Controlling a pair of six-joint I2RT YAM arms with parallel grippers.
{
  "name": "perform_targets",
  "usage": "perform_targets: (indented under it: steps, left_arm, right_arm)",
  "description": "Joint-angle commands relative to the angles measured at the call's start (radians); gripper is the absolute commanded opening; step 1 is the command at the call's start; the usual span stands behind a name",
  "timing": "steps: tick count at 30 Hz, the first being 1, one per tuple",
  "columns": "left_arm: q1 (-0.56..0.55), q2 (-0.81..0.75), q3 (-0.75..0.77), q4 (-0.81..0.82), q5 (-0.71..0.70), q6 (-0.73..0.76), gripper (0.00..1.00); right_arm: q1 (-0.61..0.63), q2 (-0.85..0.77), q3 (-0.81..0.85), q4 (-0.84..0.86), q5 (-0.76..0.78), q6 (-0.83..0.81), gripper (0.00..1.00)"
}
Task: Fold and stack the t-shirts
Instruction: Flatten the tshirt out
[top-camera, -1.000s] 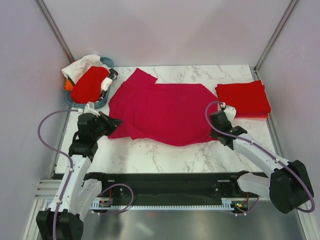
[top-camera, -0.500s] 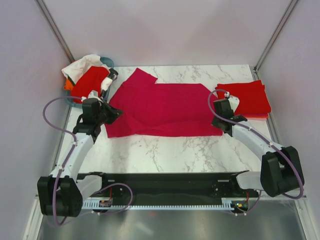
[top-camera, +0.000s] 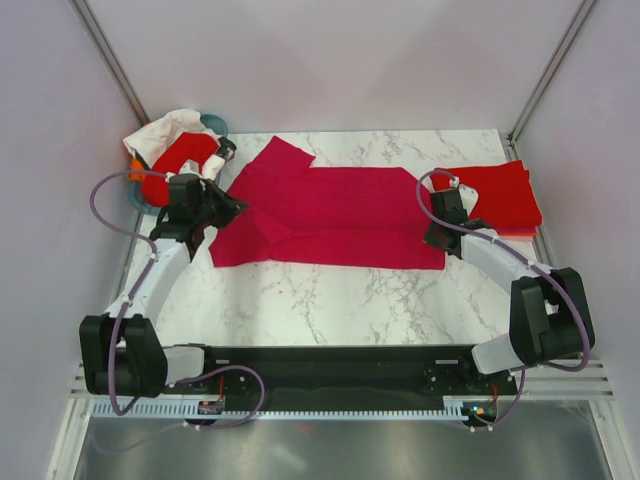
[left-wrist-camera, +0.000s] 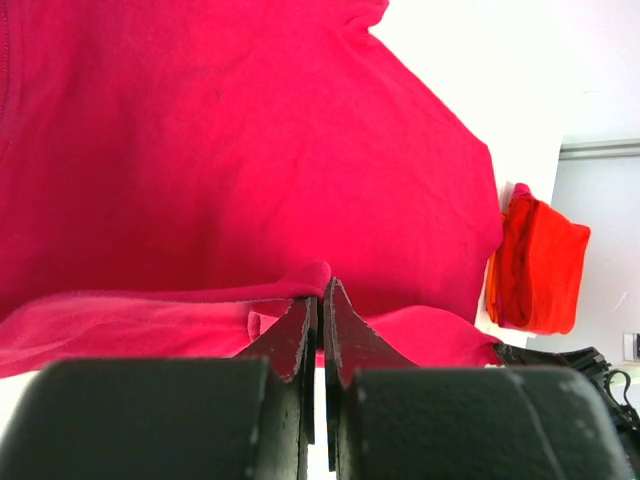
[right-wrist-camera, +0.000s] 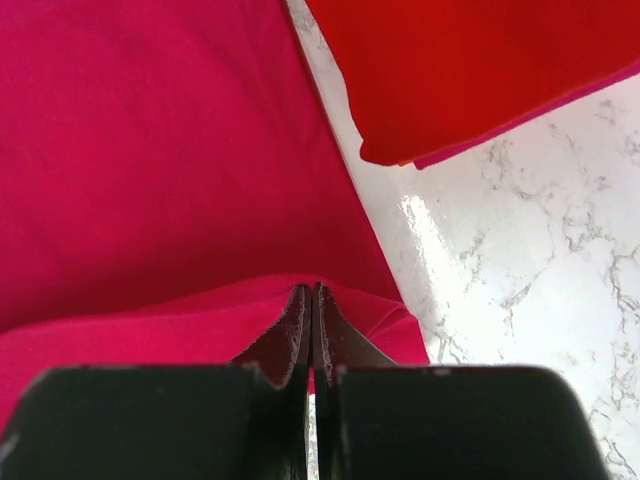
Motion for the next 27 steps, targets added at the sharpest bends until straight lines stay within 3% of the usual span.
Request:
perform_targets:
  steps: [1,20,22,23,24,25,26,27]
  left_arm:
    - [0.001,0.039,0.049,0.035,-0.024,0.042,0.02]
    - [0.001,0.211,0.131,0.080,-0.031,0.024,0.02]
    - [0.001,0.233,0.131,0.104,-0.024,0.016,0.02]
    - [0.001,0.237,0.135,0.109,-0.024,0.016,0.05]
    - [0.001,0.249,0.141,0.110,-0.023,0.018,0.09]
    - [-0.001,0.251,0.148,0.110,-0.023,0.022,0.14]
    - [-0.001,0.253,0.153,0.110,-0.014,0.028,0.30]
    - [-0.001,0.250,0.157,0.109,-0.003,0.039,0.34]
  right_arm:
    - [-0.008,0.027,0.046,0.043,-0.009,-0.015,0.00]
    - [-0.019,0.127,0.110,0.055,0.014,-0.023,0.03]
    - [-0.017,0.136,0.116,0.058,0.021,-0.020,0.10]
    - [-0.020,0.138,0.122,0.060,0.024,-0.020,0.29]
    - [-0.017,0.136,0.124,0.063,0.031,-0.020,0.37]
    - [-0.019,0.129,0.122,0.063,0.037,-0.017,0.44]
    - [-0.019,0.118,0.118,0.063,0.044,-0.012,0.47]
    - [-0.017,0.106,0.112,0.063,0.052,-0.002,0.47]
